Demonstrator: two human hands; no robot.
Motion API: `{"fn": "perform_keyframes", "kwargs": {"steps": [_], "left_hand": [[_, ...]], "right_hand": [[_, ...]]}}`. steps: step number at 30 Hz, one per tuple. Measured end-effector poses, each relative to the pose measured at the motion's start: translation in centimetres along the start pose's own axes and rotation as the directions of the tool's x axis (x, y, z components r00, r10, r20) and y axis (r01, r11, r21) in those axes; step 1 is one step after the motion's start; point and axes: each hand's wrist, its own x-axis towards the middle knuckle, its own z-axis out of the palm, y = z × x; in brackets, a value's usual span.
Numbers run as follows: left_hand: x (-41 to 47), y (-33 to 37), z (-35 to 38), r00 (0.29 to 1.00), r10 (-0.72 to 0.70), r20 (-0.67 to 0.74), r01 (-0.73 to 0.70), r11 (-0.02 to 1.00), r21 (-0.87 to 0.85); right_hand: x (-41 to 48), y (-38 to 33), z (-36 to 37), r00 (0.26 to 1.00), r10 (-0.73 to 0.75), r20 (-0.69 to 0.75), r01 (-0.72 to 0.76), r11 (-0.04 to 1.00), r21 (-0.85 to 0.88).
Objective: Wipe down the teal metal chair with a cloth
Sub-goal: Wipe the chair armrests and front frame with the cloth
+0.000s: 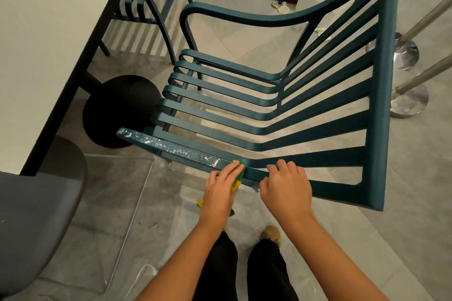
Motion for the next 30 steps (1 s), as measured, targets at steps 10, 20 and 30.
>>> {"fn": "perform_keyframes", "kwargs": {"steps": [10, 20, 30], "left_hand": [[0.8, -3.0, 0.2, 0.998, -0.057, -0.013, 0.057, 0.998, 0.024], [1.7, -5.6, -2.2, 0.998, -0.043, -0.039, 0.046, 0.996, 0.082], [1.0, -1.8, -0.5, 0.986, 0.158, -0.058, -0.148, 0.979, 0.14]], "right_hand": [[0.1, 0.3, 1.0, 1.0, -0.002, -0.031, 0.002, 1.0, 0.003], [0.0, -0.1, 1.3, 0.998, 0.039, -0.049, -0.038, 0.999, 0.011], [2.1, -3.3, 2.3, 0.999, 0.05, -0.015, -0.045, 0.972, 0.229]]}}
